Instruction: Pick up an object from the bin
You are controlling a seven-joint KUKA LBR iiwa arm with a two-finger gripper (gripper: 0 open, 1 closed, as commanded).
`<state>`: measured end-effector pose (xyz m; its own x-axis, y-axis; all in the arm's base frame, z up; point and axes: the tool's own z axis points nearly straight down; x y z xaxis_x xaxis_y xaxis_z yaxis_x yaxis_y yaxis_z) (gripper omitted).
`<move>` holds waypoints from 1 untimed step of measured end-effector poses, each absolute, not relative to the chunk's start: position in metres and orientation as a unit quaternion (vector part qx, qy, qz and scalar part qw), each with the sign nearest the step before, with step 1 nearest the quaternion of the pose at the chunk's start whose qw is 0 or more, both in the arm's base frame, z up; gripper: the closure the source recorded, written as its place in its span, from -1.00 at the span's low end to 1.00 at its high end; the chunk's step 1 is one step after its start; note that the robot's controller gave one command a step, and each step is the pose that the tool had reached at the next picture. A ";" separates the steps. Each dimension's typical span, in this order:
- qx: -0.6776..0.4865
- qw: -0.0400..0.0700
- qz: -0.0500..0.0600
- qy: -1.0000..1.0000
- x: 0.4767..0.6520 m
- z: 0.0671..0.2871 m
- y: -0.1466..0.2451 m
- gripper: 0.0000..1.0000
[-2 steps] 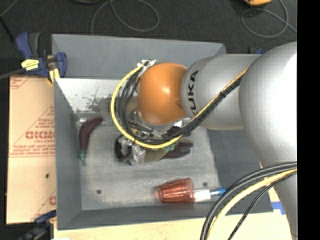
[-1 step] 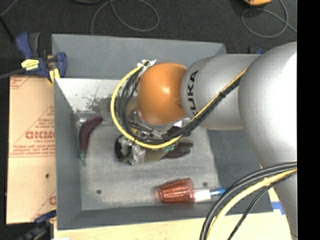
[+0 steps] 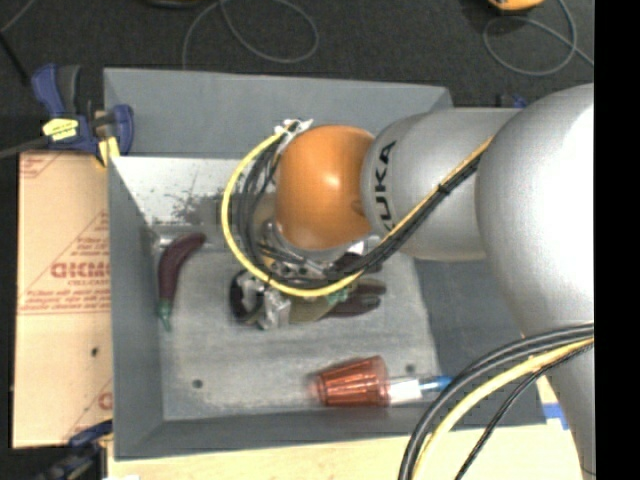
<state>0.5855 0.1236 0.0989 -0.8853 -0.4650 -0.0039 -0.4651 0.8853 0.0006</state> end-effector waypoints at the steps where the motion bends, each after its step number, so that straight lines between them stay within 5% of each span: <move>1: -0.239 0.002 0.001 0.971 0.585 0.099 0.124 1.00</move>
Offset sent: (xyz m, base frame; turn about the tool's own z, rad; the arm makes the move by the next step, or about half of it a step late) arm 0.0000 0.0000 0.0000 0.0000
